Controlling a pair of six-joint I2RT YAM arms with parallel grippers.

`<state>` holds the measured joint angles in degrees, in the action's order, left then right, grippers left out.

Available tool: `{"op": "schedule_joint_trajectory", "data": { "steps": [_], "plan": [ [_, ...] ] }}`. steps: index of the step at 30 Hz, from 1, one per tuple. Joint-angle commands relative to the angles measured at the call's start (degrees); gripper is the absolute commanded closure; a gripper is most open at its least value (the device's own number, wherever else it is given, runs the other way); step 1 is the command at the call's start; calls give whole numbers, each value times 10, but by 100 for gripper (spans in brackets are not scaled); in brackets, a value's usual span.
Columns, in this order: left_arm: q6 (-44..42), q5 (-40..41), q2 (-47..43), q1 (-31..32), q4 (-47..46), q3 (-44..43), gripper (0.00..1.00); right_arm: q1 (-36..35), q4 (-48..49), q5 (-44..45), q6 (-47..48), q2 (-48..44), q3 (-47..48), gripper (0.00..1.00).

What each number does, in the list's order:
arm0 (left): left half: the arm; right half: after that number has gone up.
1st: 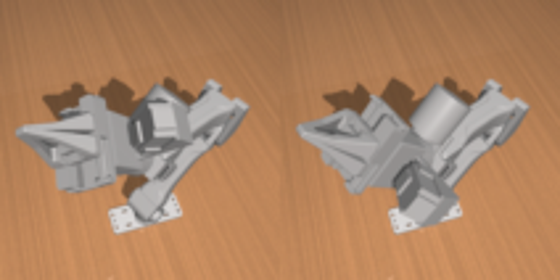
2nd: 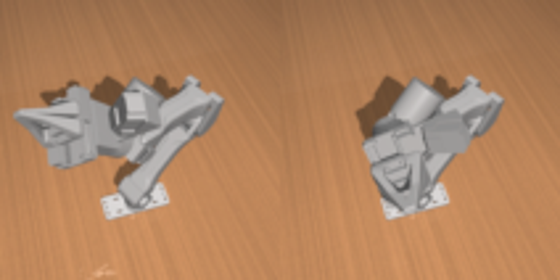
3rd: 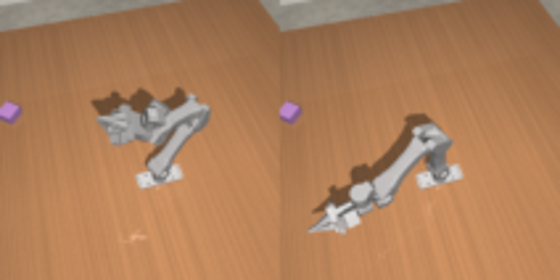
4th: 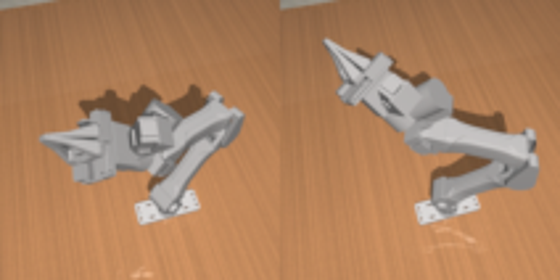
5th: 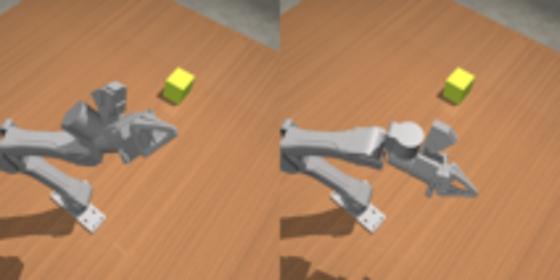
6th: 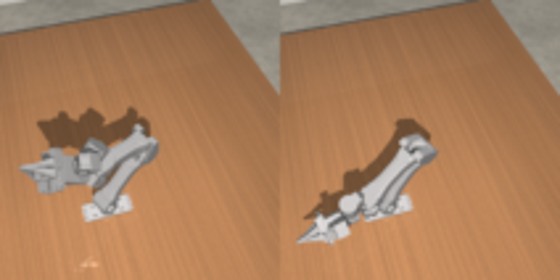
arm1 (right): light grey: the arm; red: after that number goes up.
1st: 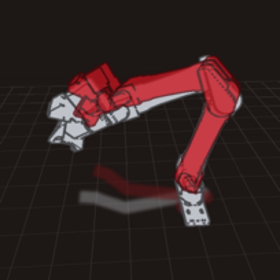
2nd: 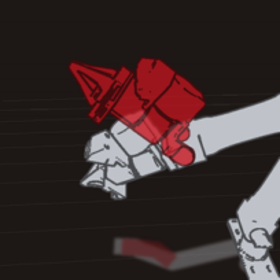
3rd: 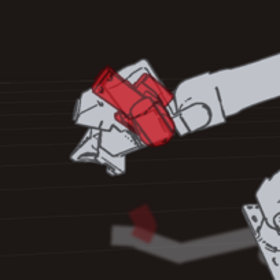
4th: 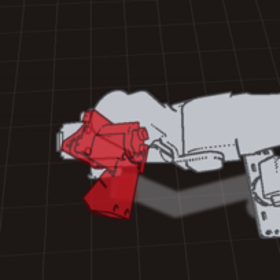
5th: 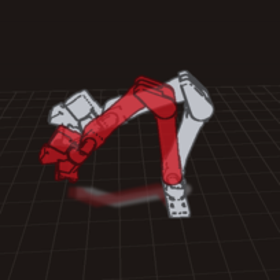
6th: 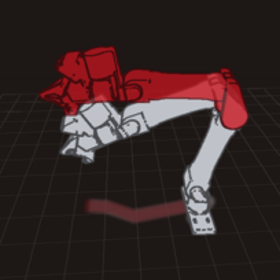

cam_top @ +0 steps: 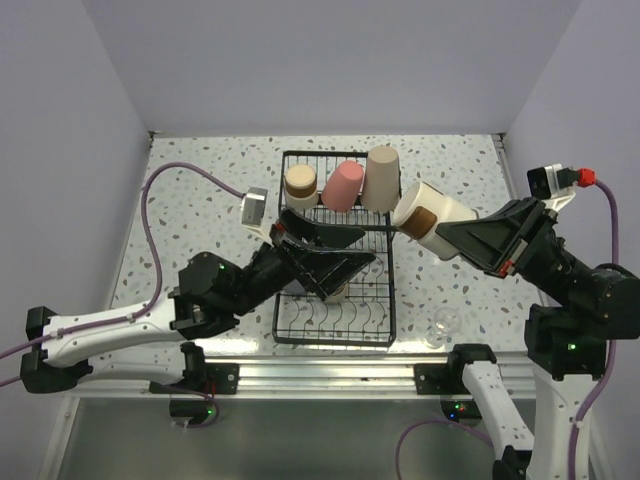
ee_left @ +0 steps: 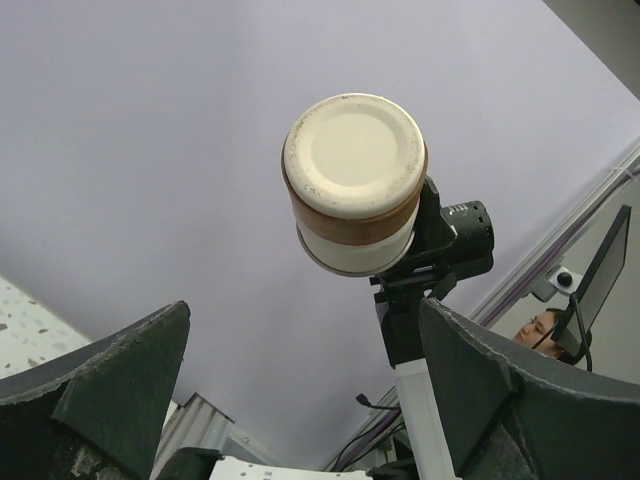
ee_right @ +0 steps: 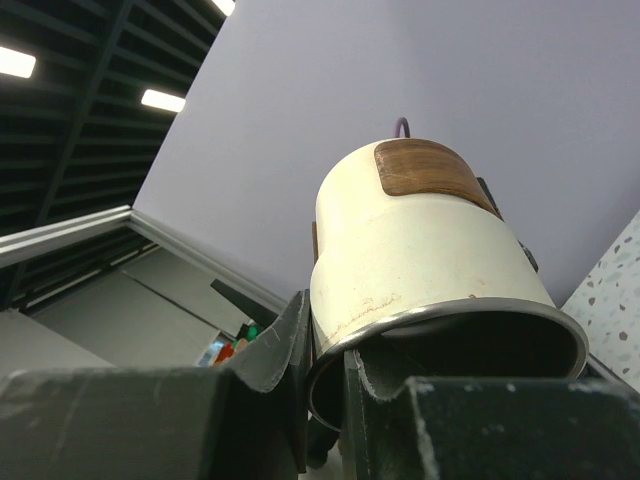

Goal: Load the cups into the dish rack

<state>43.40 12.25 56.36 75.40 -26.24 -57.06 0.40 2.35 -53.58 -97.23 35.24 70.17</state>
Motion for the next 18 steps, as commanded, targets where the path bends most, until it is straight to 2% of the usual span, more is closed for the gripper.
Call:
{"op": "schedule_joint_trajectory", "data": {
  "steps": [1, 7, 11, 18],
  "plan": [
    [-27, -29, 26, -2, -78, -31, 0, 0, 67, -25, -34, 7, 14, 100],
    [-46, -37, 73, -2, -102, -65, 0, 0, 55, -38, -23, 1, 1, 100],
    [-61, -34, 96, -2, -103, -95, 0, 0, -6, -48, 22, 0, 7, 100],
    [-79, -36, 138, -2, -77, -161, 0, 0, -22, -57, 52, 1, -4, 100]
  ]
}}
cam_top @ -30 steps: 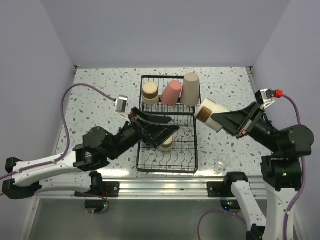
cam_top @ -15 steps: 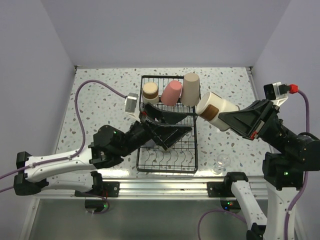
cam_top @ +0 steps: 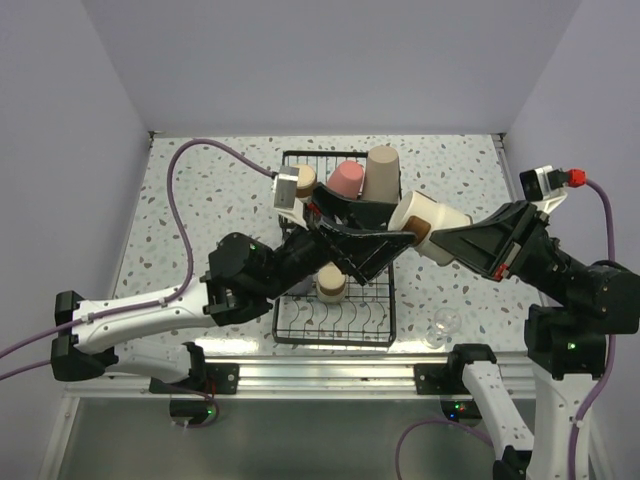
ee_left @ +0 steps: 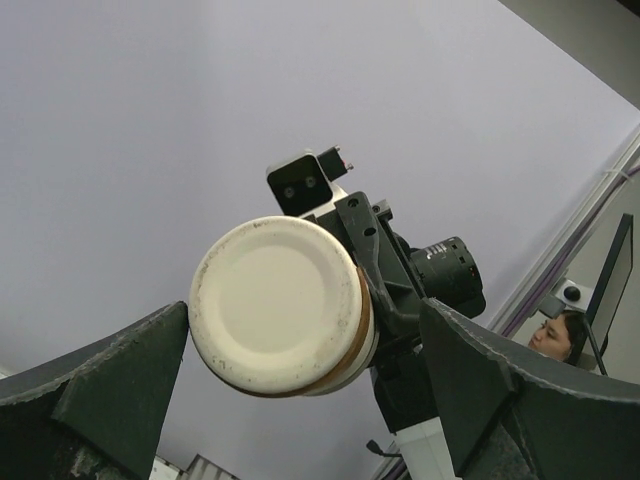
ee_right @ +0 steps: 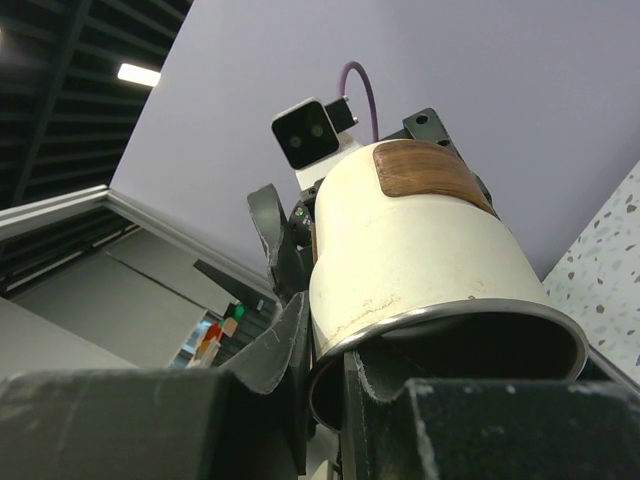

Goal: Load the cups into the dish rack

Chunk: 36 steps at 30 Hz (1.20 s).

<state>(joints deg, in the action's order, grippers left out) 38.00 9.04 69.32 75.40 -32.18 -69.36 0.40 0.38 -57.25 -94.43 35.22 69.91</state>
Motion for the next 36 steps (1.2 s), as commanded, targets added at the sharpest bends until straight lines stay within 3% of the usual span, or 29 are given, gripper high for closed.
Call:
{"op": "schedule_joint_trajectory", "data": {
  "steps": [1, 8, 11, 17, 24, 27, 28, 31, 36],
  "plan": [
    [-26, -3, 16, -2, -14, -43, 0, 0, -2, -21, 24, 2, -2, 100],
    [-31, 2, 39, -8, 5, -71, 0, 0, 67, -20, -18, 20, -19, 100],
    [-31, -2, 43, -10, -1, -71, 7, 0, 81, -15, -25, 23, -28, 100],
    [-28, -9, 45, -14, -6, -65, 39, -22, 96, -8, -32, 24, -45, 100],
    [-27, -7, 48, -17, -9, -65, 88, -30, 53, -6, 6, 19, -53, 100],
    [-27, 1, 43, -17, 0, -64, 99, -30, 6, -6, 39, 12, -50, 77],
    [-28, 3, 40, -17, 4, -63, 100, -30, -2, -6, 48, 10, -46, 57],
    [-28, 12, 27, -17, 10, -55, 100, -34, -46, -8, 79, 8, -36, 27],
    [-36, 43, 2, -17, 34, -39, 100, -37, -150, -7, 158, 7, -13, 7]
  ]
}}
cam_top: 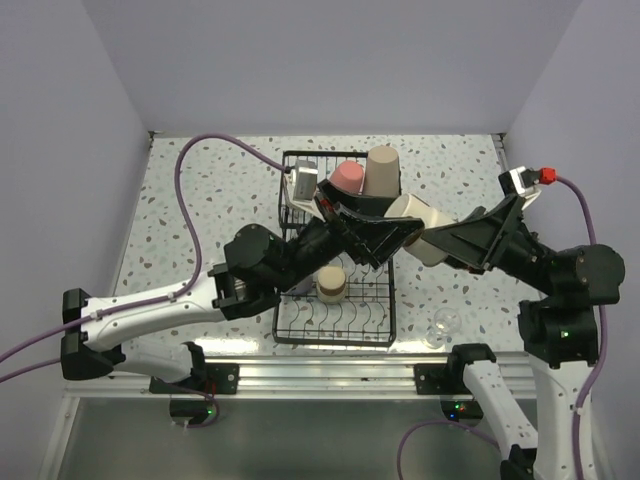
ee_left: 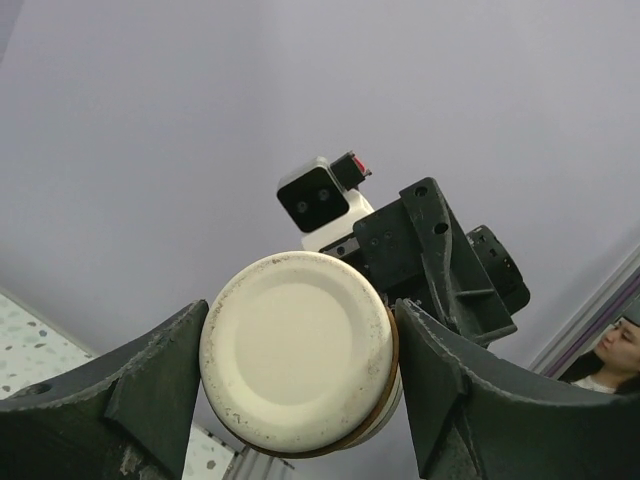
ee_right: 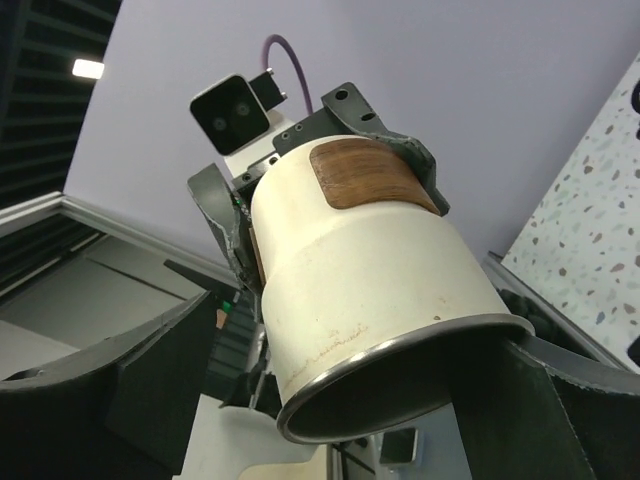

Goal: Load the cups into the dish rack

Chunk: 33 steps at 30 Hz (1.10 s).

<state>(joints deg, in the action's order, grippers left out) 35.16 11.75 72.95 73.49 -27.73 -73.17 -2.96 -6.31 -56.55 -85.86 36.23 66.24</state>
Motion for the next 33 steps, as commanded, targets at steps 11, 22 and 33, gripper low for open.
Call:
{"op": "schedule_joint_trajectory", "data": {
  "steps": [11, 22, 33],
  "plan": [
    [-49, 115, -100, 2, 131, -15, 100, -29, -382, 35, 305, 21, 150, 2],
    [-51, 141, -97, 3, 246, -47, 100, -61, -845, 537, 622, 160, 443, 4],
    [-39, 158, -13, 8, 411, -102, 100, -61, -793, 629, 607, 137, 263, 2]
  ]
}}
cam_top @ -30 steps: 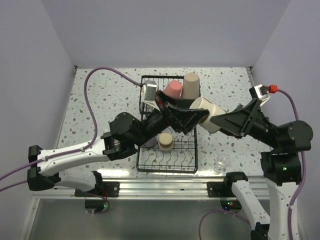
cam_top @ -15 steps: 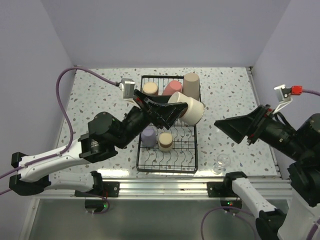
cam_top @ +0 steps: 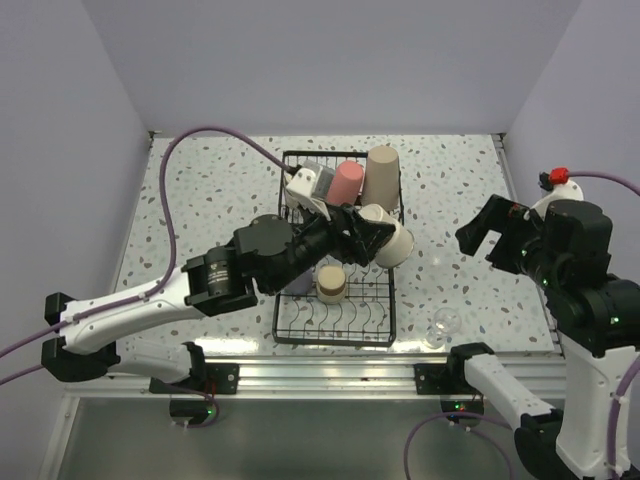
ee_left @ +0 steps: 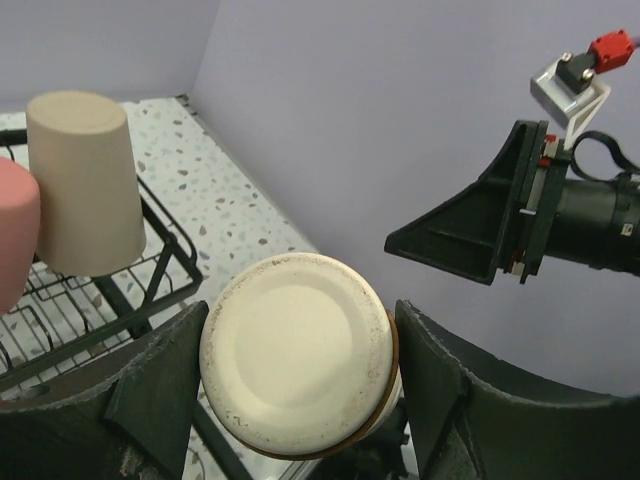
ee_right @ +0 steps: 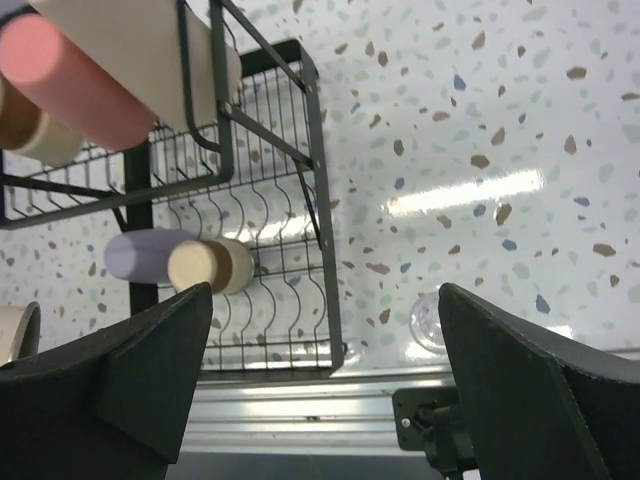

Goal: Load the cups into the dish rack

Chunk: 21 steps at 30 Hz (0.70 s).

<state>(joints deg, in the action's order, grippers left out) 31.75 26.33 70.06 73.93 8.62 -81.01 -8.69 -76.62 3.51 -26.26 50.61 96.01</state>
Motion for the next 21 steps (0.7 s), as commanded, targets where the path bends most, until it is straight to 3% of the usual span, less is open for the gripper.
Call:
{"op": "schedule_joint_trajectory", "data": {
  "steps": [1, 7, 10, 21],
  "plan": [
    [-4, 13, 21, 3, 53, -24, 100, -3, -63, 20, 3, -12, -55, 2],
    [-9, 4, 59, 4, 86, -16, 100, -3, 121, -33, -61, -154, -279, 2],
    [-26, 8, 82, 4, 106, -8, 100, -5, 134, -45, -71, -191, -371, 2],
    [-41, 2, 170, 4, 106, 38, 100, -10, 125, -24, -68, -173, -403, 2]
  ]
}}
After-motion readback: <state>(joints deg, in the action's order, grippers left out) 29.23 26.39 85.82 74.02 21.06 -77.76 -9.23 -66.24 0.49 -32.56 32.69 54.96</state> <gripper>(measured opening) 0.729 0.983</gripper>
